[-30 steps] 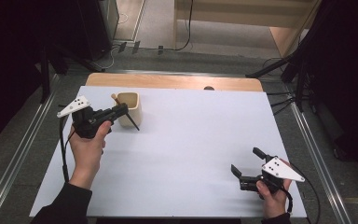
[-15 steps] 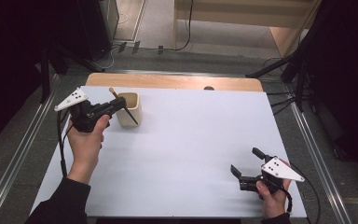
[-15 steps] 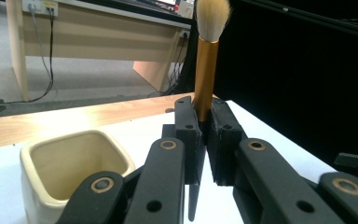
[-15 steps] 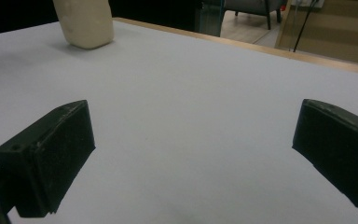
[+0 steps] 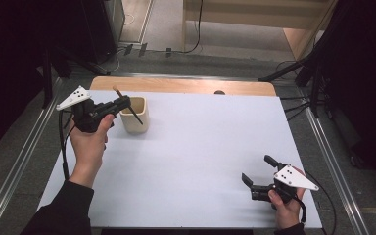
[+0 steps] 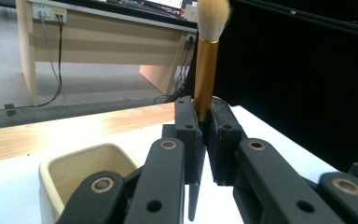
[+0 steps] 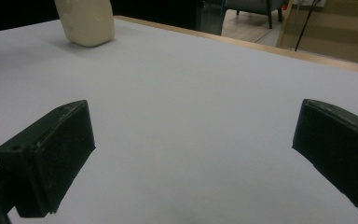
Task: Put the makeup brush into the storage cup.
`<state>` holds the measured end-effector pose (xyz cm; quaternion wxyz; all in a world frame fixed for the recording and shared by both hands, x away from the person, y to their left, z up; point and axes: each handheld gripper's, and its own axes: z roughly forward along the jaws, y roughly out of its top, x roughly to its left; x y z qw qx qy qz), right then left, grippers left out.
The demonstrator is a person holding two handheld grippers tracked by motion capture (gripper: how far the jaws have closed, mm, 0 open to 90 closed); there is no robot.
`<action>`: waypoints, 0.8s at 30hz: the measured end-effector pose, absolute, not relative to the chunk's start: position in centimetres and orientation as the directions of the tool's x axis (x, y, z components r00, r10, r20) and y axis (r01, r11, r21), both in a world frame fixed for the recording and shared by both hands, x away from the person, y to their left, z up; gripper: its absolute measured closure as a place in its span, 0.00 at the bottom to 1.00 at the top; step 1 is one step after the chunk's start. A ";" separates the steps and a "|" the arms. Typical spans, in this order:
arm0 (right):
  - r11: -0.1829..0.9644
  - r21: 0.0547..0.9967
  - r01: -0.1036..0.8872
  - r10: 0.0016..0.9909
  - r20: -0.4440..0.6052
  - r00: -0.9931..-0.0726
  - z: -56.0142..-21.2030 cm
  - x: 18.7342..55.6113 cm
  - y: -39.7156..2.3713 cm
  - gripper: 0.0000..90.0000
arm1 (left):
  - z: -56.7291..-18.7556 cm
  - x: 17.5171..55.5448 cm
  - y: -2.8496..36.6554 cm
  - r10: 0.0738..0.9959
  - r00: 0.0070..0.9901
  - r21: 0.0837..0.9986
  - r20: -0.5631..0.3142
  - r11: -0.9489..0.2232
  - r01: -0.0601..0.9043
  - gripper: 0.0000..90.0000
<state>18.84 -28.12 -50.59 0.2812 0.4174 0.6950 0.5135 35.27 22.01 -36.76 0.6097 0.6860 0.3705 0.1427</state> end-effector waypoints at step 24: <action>0.127 0.946 0.298 0.867 0.040 -0.496 -50.8 18.9 -28.1 0.00 | -36.3 37.0 22.5 0.710 0.667 0.955 -0.226 0.026 0.296 0.93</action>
